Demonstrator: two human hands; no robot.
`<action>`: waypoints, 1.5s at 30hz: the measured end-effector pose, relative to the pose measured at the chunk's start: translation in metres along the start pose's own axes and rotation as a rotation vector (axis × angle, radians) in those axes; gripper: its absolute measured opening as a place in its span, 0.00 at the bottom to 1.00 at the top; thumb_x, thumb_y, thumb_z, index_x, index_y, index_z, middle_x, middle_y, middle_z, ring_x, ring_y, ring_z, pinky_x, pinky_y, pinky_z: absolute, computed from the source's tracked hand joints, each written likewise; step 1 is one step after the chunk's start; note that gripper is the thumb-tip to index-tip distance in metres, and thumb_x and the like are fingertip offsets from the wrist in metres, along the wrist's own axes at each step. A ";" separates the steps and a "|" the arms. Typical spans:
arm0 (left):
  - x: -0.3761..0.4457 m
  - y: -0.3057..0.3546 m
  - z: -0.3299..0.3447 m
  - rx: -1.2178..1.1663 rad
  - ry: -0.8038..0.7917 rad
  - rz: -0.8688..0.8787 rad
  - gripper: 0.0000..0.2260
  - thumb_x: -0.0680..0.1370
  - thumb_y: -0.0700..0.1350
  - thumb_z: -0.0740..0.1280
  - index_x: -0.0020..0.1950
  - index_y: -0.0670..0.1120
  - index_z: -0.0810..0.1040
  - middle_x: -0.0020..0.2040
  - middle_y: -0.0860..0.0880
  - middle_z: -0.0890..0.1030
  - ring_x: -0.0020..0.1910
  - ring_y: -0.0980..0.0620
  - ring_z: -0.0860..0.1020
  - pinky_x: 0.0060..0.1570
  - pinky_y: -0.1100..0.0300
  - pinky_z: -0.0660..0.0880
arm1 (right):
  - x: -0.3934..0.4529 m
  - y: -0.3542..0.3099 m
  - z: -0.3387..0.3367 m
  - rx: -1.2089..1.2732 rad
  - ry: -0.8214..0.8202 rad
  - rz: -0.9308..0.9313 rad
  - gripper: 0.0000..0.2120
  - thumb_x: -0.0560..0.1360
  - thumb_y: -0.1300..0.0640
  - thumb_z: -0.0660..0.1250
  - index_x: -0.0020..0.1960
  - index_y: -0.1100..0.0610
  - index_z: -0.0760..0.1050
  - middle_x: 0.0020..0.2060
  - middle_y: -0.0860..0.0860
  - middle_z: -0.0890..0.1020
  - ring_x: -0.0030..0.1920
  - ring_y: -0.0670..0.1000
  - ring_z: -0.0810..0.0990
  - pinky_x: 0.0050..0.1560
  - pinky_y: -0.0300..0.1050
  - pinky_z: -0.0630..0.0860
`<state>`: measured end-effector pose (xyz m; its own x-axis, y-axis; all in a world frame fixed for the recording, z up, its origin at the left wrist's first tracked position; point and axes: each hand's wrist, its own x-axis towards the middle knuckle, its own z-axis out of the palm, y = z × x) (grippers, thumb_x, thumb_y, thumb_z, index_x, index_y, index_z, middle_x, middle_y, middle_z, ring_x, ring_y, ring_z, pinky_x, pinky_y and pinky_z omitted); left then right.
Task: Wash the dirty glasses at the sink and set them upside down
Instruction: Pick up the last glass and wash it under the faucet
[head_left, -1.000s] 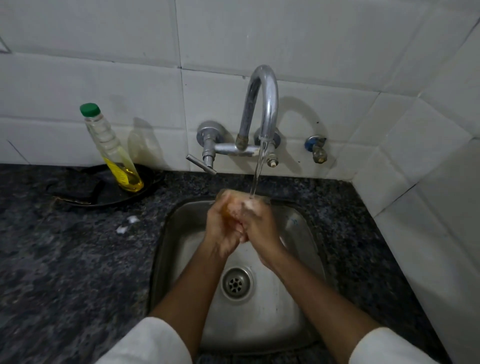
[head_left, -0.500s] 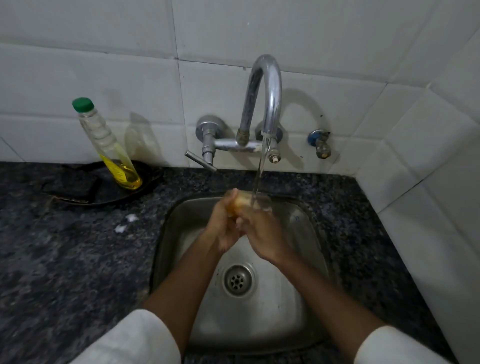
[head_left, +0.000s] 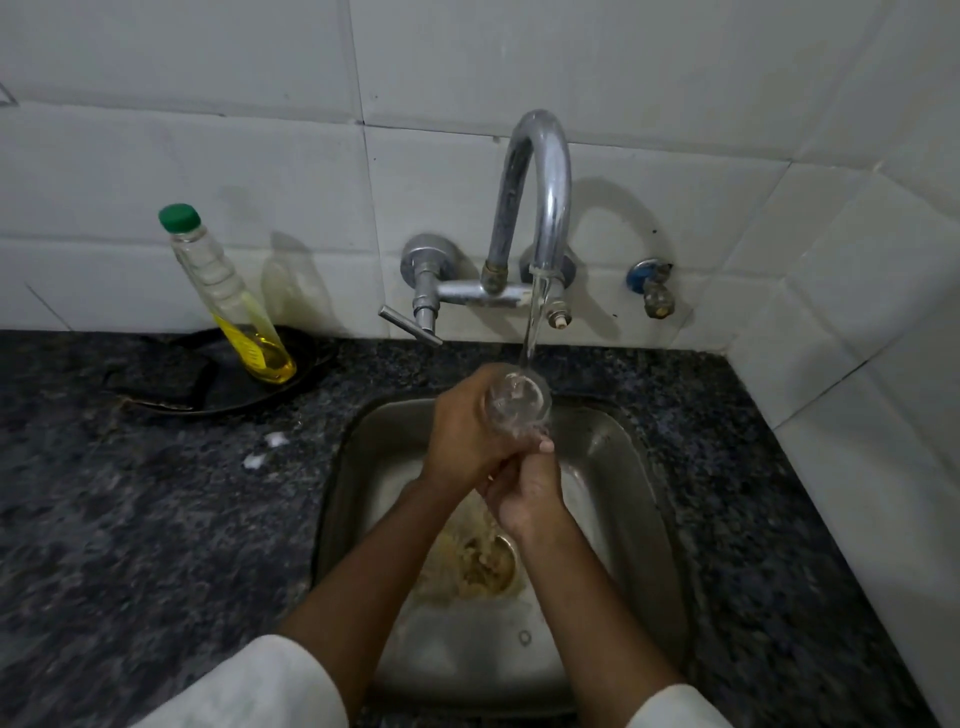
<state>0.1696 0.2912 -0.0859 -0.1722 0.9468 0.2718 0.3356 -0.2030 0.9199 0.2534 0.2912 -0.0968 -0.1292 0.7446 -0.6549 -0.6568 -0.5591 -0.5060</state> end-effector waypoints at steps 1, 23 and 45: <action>0.002 0.002 -0.001 0.010 -0.013 -0.006 0.29 0.57 0.46 0.84 0.55 0.53 0.79 0.46 0.58 0.83 0.47 0.66 0.81 0.46 0.68 0.78 | -0.002 -0.003 0.000 -0.024 0.006 -0.010 0.13 0.80 0.55 0.56 0.51 0.56 0.79 0.49 0.56 0.83 0.46 0.53 0.81 0.39 0.47 0.79; 0.001 -0.028 0.001 -1.093 -0.100 -0.804 0.21 0.81 0.57 0.62 0.49 0.41 0.85 0.50 0.39 0.84 0.48 0.45 0.80 0.53 0.52 0.73 | -0.023 -0.031 0.007 -1.550 -0.229 -1.033 0.09 0.76 0.61 0.62 0.45 0.58 0.81 0.41 0.55 0.84 0.37 0.50 0.82 0.36 0.42 0.73; 0.001 -0.009 0.002 -0.999 -0.141 -0.970 0.26 0.80 0.60 0.60 0.48 0.38 0.83 0.43 0.39 0.85 0.40 0.45 0.85 0.48 0.52 0.79 | -0.024 -0.025 0.003 -2.345 -0.174 -0.905 0.09 0.78 0.56 0.59 0.53 0.55 0.77 0.48 0.54 0.83 0.47 0.57 0.82 0.41 0.47 0.73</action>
<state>0.1683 0.2949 -0.0948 0.1606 0.8154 -0.5561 -0.6659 0.5054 0.5487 0.2707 0.2883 -0.0669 -0.5169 0.8517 -0.0863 0.8555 0.5107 -0.0853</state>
